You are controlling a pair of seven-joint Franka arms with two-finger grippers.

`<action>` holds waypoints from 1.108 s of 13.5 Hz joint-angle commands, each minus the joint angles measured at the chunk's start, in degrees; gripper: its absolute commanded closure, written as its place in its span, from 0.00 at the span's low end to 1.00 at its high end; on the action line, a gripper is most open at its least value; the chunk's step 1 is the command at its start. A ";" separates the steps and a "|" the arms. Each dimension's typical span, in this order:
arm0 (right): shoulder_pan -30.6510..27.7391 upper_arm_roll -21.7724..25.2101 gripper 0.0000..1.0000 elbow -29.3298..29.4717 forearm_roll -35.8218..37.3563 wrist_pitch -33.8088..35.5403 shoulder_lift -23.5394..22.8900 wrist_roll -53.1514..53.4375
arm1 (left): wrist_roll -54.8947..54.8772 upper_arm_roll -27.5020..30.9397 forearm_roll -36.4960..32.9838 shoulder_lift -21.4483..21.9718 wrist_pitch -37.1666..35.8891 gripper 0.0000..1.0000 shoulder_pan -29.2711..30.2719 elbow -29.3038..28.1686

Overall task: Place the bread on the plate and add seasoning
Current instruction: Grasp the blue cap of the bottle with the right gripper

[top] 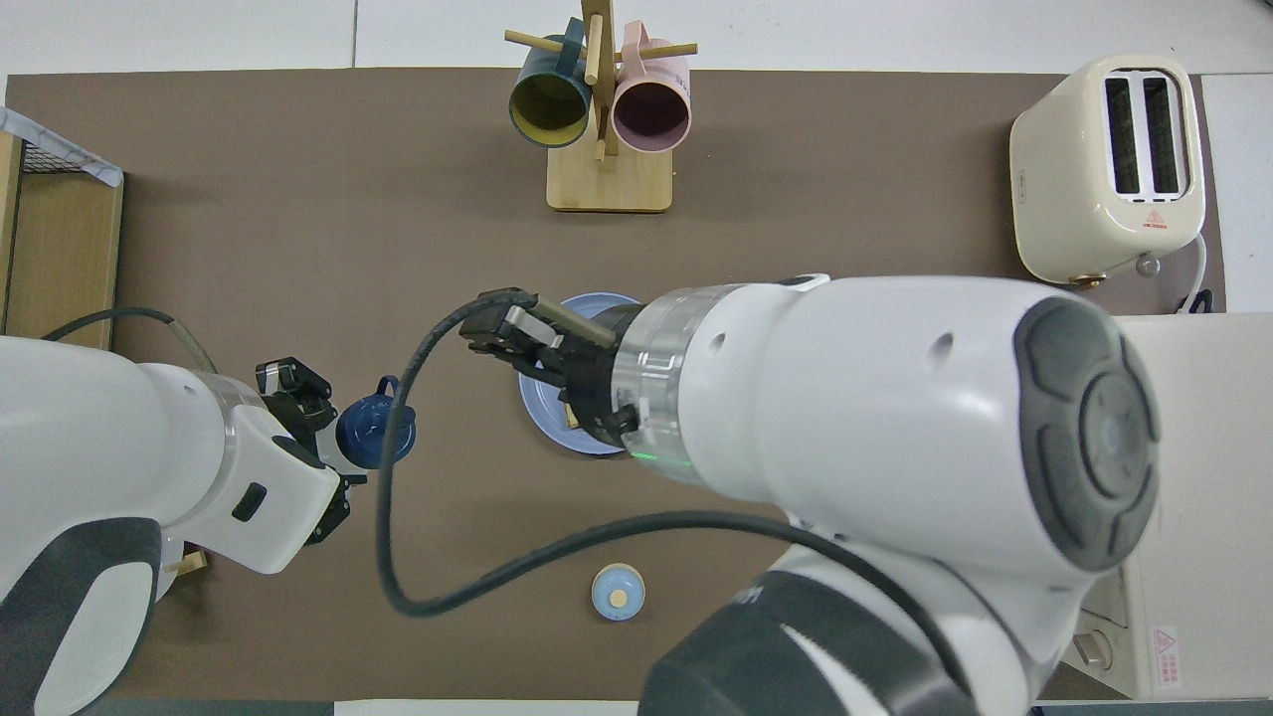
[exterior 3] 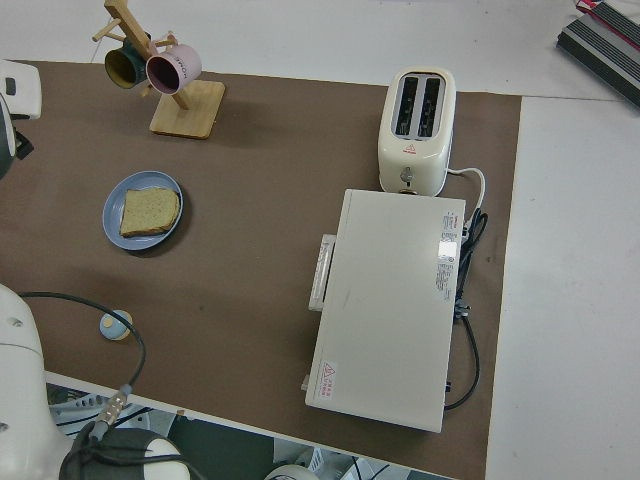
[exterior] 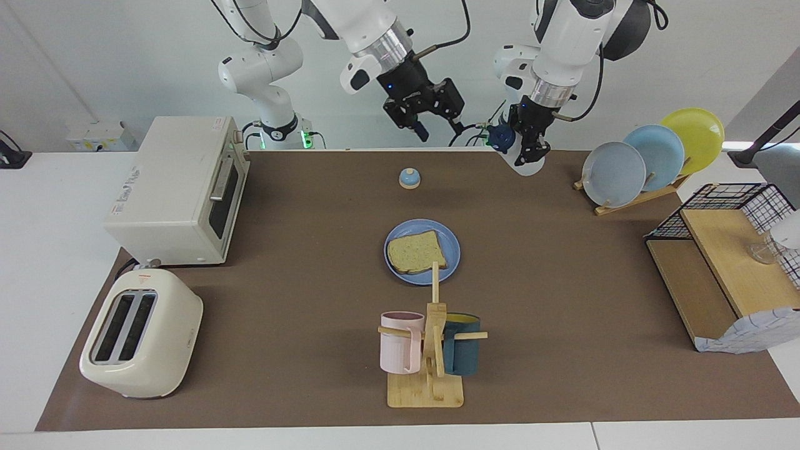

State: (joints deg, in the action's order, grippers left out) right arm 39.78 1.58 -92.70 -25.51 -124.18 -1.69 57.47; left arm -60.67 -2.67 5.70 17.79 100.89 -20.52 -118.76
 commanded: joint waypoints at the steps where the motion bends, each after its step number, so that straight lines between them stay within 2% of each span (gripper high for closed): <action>1: 2.83 -0.17 0.32 -0.46 -0.15 -4.31 -0.95 1.85 | -2.44 0.47 1.24 1.99 0.97 1.00 -0.92 -2.00; 2: 3.36 -0.26 0.37 -0.64 0.20 -4.41 -1.04 1.77 | -2.53 0.56 1.33 2.07 0.97 1.00 -1.10 -2.00; 4: 5.21 -0.17 0.39 -2.56 2.56 -4.15 -0.60 1.77 | -2.79 0.56 1.33 2.07 0.97 1.00 -1.01 -2.00; 6: 5.39 -0.26 0.44 -2.66 2.75 -3.88 -0.51 1.85 | -2.79 0.56 1.33 1.99 0.97 1.00 -1.10 -2.00; 9: 6.71 -0.35 0.46 -2.66 2.84 -4.32 -0.51 1.94 | -2.79 0.56 1.33 1.99 0.97 1.00 -1.10 -2.00; 12: 6.97 -0.35 0.54 -2.66 2.84 -4.23 -0.51 1.94 | -2.70 0.56 1.25 1.99 0.89 1.00 -1.19 -2.00; 15: 6.80 -0.35 0.72 -2.58 2.84 -4.23 -0.51 1.85 | -2.53 0.56 1.33 1.90 0.89 1.00 -1.19 -2.09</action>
State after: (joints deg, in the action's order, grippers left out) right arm 46.68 1.28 -94.18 -23.56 -127.44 -3.08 58.90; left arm -62.33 -2.75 5.98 17.95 100.93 -20.85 -118.95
